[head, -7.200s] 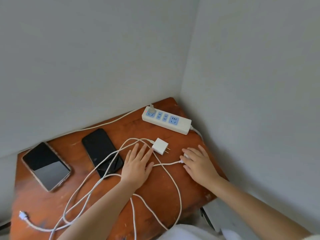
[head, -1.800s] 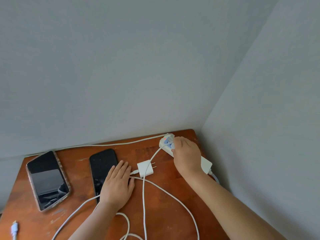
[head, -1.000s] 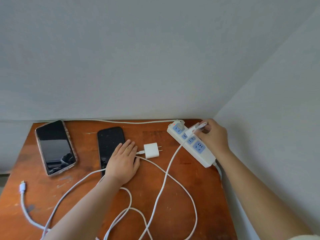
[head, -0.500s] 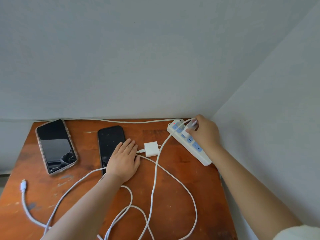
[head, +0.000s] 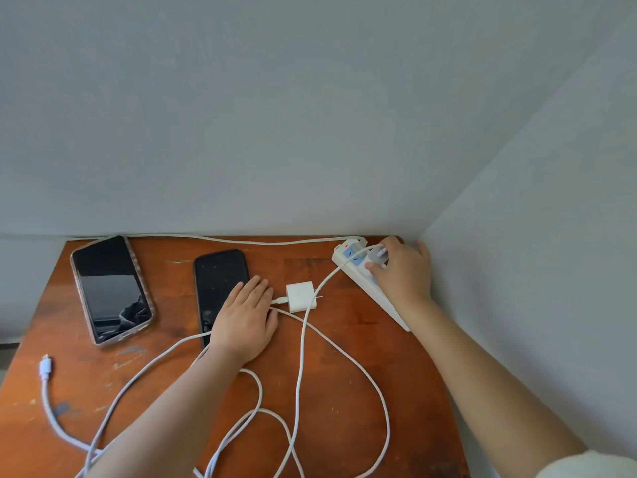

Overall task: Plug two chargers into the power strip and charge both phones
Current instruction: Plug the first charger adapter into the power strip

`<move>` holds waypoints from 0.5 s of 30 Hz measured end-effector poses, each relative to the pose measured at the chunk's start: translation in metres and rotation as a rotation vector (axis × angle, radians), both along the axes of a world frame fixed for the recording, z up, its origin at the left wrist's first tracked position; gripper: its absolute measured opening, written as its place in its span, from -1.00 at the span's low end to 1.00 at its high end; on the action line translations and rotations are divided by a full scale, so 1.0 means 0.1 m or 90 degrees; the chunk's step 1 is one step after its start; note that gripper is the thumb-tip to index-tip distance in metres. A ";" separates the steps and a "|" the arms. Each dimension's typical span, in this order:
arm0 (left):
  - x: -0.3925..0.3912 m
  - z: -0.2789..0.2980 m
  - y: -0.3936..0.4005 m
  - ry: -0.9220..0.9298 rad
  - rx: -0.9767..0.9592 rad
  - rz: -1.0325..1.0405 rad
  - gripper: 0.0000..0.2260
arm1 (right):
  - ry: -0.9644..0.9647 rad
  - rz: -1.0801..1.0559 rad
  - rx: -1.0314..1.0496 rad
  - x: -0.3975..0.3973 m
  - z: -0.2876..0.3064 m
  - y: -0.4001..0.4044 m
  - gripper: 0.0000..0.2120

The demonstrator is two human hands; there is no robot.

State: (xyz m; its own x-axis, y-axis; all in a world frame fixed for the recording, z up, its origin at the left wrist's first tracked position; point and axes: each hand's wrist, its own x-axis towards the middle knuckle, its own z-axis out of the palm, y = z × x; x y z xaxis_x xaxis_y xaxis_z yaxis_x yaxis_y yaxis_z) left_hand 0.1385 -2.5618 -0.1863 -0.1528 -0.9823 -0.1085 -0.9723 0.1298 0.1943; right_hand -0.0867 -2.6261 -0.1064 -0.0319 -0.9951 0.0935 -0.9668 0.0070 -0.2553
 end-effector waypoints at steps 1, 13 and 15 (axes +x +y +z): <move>0.00 0.00 0.00 -0.002 0.001 -0.002 -0.55 | 0.001 -0.002 0.001 0.01 0.00 0.01 -0.75; -0.02 0.03 0.00 -0.020 0.008 -0.001 -0.56 | 0.059 0.015 0.010 0.10 -0.05 0.06 -0.67; -0.01 0.02 0.00 -0.027 0.009 0.001 -0.56 | 0.057 0.017 0.012 0.09 -0.05 0.05 -0.68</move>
State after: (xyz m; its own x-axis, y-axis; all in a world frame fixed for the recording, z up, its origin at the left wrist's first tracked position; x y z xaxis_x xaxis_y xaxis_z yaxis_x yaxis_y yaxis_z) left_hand 0.1371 -2.5622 -0.1840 -0.1456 -0.9809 -0.1287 -0.9799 0.1251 0.1554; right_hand -0.0778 -2.6212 -0.1112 0.0031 -0.9972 0.0754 -0.9857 -0.0157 -0.1678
